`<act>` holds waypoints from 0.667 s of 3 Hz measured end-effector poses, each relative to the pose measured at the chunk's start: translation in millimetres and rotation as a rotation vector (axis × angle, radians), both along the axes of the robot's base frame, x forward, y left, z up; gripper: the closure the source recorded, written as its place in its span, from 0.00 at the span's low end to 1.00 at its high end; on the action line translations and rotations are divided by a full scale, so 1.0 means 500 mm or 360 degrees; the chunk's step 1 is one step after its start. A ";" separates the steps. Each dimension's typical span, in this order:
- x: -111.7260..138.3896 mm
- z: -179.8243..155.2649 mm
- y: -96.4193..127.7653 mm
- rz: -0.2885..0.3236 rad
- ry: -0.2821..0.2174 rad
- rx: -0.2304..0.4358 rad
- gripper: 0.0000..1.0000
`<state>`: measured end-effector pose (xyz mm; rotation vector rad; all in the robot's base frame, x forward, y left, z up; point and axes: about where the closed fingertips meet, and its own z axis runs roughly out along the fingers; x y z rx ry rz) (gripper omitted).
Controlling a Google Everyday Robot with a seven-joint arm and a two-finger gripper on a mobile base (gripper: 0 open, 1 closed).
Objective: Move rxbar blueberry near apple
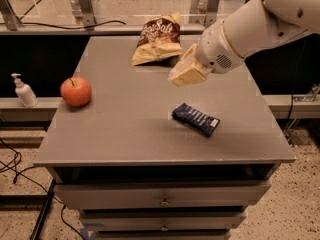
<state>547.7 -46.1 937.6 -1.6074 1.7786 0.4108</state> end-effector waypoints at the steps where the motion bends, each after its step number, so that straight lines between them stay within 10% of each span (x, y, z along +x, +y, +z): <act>1: -0.018 -0.069 -0.022 -0.0067 0.0107 -0.0040 0.58; 2: -0.041 -0.144 -0.057 -0.0147 0.0211 -0.0075 0.35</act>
Offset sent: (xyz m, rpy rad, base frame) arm -0.0342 -0.0542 -0.1202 -0.0715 0.2180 -0.1616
